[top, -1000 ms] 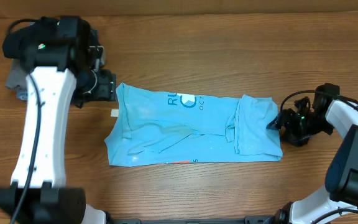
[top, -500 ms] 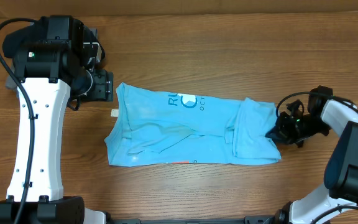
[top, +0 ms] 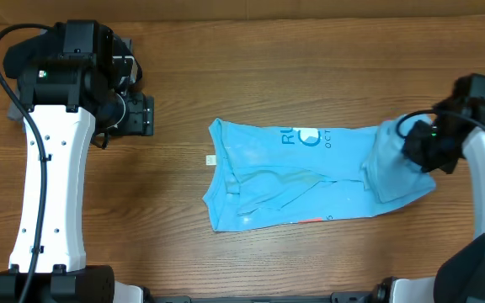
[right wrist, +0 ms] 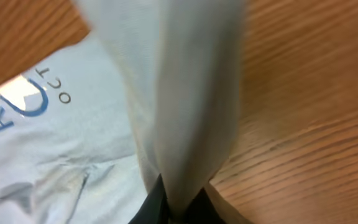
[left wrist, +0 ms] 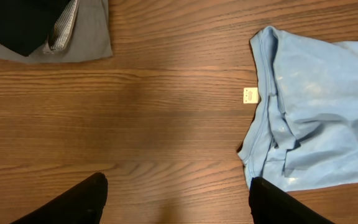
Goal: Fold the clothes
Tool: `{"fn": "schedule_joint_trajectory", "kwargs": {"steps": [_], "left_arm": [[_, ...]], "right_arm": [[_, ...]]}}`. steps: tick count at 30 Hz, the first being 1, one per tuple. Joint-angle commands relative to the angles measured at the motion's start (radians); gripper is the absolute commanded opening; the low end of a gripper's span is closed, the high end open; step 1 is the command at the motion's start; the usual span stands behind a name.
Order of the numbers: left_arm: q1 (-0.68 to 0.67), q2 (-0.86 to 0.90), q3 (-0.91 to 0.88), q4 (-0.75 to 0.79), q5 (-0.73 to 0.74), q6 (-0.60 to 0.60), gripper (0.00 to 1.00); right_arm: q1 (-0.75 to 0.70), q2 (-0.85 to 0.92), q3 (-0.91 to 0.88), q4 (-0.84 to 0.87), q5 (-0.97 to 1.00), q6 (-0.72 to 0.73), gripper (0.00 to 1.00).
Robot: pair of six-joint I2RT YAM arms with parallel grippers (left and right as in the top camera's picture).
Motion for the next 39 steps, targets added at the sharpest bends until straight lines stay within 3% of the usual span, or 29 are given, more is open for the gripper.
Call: {"fn": "schedule_joint_trajectory", "kwargs": {"steps": [1,10,11,12,13,14,22,28,34,39], "left_arm": [[0.012,0.003,0.013,0.002,-0.010,0.012,0.75],[0.012,0.003,0.013,-0.003,-0.009,0.012,0.75],[0.012,0.003,0.013,-0.004,-0.009,0.012,0.75],[0.012,0.003,0.013,-0.004,-0.009,0.012,0.75],[0.012,0.003,0.013,-0.004,-0.009,0.012,0.76],[0.012,0.003,0.013,-0.003,-0.009,0.012,0.76],[0.012,0.015,0.001,-0.001,0.006,0.010,0.79],[0.001,0.032,-0.137,0.048,0.159,0.028,0.80],[-0.059,0.055,-0.466,0.301,0.439,0.079,0.84],[-0.149,0.132,-0.610,0.490,0.527,0.049,0.85]], "right_arm": [[0.109,0.000,-0.028,0.014,0.116,0.045,0.04],[0.413,0.000,-0.163,0.143,0.195,0.141,0.05],[0.437,0.000,-0.176,0.155,0.198,0.142,0.16],[0.458,0.000,-0.186,0.163,0.211,0.148,0.36],[0.472,0.000,-0.189,0.159,0.238,0.168,0.46],[0.480,0.000,-0.188,0.154,0.264,0.188,0.47],[0.459,-0.023,-0.134,0.138,0.246,0.190,0.50],[0.422,-0.023,-0.131,0.139,0.117,0.181,0.49],[0.410,-0.038,-0.131,0.137,0.007,0.181,0.52],[0.411,-0.079,-0.131,0.137,-0.033,0.182,0.53]]}}
